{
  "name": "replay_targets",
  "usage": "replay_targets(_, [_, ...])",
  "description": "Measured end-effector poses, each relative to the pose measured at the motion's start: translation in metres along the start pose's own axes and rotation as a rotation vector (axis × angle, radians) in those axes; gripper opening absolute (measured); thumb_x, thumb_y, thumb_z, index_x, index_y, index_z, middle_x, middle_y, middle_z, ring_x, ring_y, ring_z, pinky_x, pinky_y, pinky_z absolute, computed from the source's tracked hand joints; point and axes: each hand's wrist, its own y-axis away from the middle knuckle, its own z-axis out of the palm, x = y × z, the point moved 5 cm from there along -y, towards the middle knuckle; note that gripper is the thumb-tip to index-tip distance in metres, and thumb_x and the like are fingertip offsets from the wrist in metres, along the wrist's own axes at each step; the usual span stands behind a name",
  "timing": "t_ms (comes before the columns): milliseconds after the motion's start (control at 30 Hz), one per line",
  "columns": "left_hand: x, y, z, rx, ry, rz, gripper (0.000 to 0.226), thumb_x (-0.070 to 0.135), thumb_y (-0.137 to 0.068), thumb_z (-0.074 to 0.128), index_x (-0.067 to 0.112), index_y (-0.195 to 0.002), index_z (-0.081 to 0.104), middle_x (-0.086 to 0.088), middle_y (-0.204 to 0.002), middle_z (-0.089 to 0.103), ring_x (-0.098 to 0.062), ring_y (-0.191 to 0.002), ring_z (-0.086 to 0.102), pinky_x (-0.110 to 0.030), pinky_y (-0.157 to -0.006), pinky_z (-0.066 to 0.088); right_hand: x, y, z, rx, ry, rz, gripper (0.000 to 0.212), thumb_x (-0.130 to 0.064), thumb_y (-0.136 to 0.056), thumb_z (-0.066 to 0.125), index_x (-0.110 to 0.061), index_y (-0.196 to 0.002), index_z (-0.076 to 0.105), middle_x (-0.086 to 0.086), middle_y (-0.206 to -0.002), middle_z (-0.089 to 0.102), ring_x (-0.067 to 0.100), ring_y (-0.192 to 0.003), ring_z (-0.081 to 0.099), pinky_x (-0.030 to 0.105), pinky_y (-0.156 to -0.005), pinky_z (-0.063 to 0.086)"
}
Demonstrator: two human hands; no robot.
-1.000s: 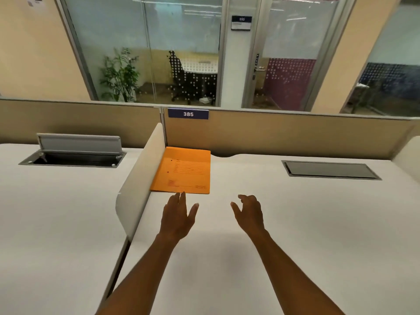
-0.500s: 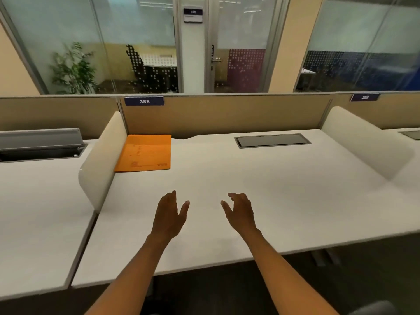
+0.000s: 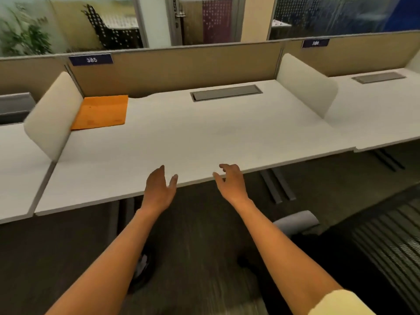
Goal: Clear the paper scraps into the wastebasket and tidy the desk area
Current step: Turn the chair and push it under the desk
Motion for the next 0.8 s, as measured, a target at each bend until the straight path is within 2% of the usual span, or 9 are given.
replay_targets(200, [0.056, 0.073, 0.039, -0.038, -0.025, 0.096, 0.067, 0.047, -0.099, 0.043, 0.009, -0.151, 0.026, -0.011, -0.158, 0.032, -0.026, -0.147, 0.028, -0.04, -0.119, 0.023, 0.049, 0.069, -0.05, 0.069, 0.025, 0.056, 0.045, -0.037, -0.094, 0.055, -0.017, -0.134, 0.05, 0.009, -0.136, 0.047, 0.023, -0.125, 0.048, 0.037, -0.102, 0.047])
replay_targets(333, [0.094, 0.122, 0.055, -0.026, 0.01, 0.172, 0.06, 0.042, -0.097, 0.049, 0.008, -0.145, 0.035, -0.014, -0.149, 0.044, -0.029, -0.14, 0.039, -0.041, -0.115, 0.032, 0.073, 0.113, -0.081, 0.105, 0.068, 0.05, 0.045, -0.037, -0.094, 0.055, -0.016, -0.133, 0.051, 0.01, -0.133, 0.049, 0.025, -0.121, 0.05, 0.035, -0.098, 0.046])
replay_targets(533, [0.126, 0.206, 0.086, -0.073, 0.02, 0.245, 0.067, 0.045, -0.099, 0.045, 0.008, -0.151, 0.026, -0.012, -0.158, 0.031, -0.025, -0.148, 0.026, -0.039, -0.121, 0.022, 0.107, 0.196, -0.14, 0.182, 0.104, 0.075, 0.046, -0.04, -0.093, 0.055, -0.017, -0.132, 0.051, 0.01, -0.13, 0.049, 0.025, -0.12, 0.05, 0.039, -0.1, 0.046])
replay_targets(800, [0.197, 0.329, 0.15, -0.164, 0.113, 0.364, 0.066, 0.039, -0.098, 0.05, 0.001, -0.149, 0.03, -0.017, -0.154, 0.037, -0.029, -0.144, 0.031, -0.037, -0.119, 0.025, 0.167, 0.33, -0.244, 0.31, 0.135, 0.135, 0.051, -0.036, -0.092, 0.058, -0.011, -0.136, 0.049, 0.01, -0.133, 0.048, 0.024, -0.121, 0.05, 0.034, -0.1, 0.041])
